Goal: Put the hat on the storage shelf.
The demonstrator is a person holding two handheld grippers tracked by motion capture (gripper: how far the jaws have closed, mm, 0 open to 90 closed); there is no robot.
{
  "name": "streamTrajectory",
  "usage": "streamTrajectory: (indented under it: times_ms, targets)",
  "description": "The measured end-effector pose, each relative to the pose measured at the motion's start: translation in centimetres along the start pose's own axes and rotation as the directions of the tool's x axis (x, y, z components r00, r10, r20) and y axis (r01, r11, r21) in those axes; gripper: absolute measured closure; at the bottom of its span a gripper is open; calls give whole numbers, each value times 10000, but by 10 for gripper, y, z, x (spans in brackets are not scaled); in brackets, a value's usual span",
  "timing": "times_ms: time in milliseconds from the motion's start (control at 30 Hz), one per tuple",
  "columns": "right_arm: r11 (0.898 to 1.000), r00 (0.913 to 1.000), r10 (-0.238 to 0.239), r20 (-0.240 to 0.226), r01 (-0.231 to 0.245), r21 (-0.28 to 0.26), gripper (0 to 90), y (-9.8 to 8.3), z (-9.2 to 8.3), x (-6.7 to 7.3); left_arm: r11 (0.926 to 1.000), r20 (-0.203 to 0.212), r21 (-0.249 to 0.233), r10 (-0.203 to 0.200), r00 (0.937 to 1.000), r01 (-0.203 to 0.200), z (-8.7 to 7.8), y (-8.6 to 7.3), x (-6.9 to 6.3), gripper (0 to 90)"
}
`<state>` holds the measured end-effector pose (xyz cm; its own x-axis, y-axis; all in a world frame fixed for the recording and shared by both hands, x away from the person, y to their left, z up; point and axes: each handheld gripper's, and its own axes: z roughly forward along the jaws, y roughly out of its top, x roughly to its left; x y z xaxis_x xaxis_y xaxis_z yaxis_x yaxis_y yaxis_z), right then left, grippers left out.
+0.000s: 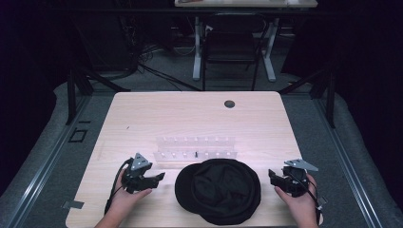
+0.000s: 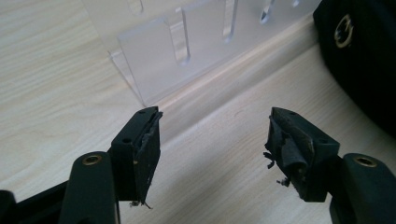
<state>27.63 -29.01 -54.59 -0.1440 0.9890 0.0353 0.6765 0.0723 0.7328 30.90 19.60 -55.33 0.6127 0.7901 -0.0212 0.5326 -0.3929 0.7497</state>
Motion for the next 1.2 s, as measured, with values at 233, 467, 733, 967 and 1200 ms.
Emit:
streamTrajectory:
  times_ms: [233, 467, 733, 967, 1200]
  targets:
    - [9980, 9982, -532, 278, 540, -315, 413, 2, -9, 7, 9964, 90, -193, -823, 9966, 824, -5, 3, 8, 414]
    - [9998, 9997, -219, -61, 219, -5, 444, 1, -14, 12, 9918, 525, -595, -1098, 9926, 1129, -10, 5, 12, 433]
    - [9974, 9961, 516, -713, -478, 539, 526, 4, -18, 11, 9946, 345, -454, -923, 9951, 938, -11, 6, 8, 496]
    - [9934, 9881, 1017, -1156, -948, 638, 547, 12, -33, 13, 9941, 35, -291, -1040, 9946, 1041, -12, 7, 6, 488]
    - [9861, 9805, 1345, -1434, -1183, 1165, 575, 25, -44, 15, 9951, -106, -103, -981, 9951, 980, -13, 9, 3, 486]
